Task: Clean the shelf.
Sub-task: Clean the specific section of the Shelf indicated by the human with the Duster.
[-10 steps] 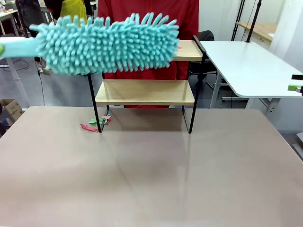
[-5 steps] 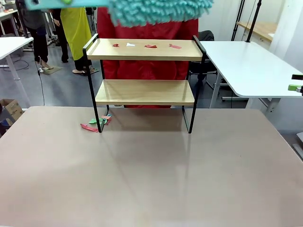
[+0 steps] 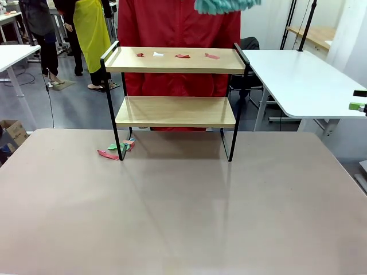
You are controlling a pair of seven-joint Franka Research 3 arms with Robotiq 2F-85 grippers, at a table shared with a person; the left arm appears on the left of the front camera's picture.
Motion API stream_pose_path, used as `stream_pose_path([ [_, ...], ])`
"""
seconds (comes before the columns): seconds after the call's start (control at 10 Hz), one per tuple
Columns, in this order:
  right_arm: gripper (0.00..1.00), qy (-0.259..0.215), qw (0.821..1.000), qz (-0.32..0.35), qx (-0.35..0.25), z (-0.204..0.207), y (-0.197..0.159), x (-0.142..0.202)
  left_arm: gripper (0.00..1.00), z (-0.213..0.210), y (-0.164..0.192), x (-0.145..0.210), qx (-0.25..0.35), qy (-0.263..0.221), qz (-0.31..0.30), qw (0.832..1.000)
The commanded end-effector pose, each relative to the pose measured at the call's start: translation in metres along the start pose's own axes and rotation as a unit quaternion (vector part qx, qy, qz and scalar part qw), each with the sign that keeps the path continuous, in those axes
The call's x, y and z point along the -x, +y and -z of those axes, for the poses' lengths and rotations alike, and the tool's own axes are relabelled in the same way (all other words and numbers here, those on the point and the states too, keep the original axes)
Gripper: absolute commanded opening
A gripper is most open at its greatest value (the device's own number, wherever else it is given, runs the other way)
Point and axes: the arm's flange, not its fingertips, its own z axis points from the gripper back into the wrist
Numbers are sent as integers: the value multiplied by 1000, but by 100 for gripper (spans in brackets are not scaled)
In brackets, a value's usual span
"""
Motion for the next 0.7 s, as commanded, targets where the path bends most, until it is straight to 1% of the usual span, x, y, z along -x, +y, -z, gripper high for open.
stream_pose_path([
  [0.0,100,7,1000,4,1,1,-1,-6,13,30,-16,-41,-36,28,-39,998],
  [0.1,100,7,1000,4,1,1,-1,-6,13,47,-19,-51,-54,17,-64,996],
  [0.2,100,7,1000,4,1,1,-1,-6,13,54,-15,-52,-43,28,-55,997],
  [0.3,100,7,1000,4,1,1,-1,-6,13,45,-10,-26,-33,22,-36,999],
  [0.5,100,7,1000,4,1,1,-1,-6,13,45,-10,-26,-33,22,-36,999],
  [0.6,100,7,1000,4,1,1,-1,-6,13,63,-10,-38,-37,32,-47,998],
])
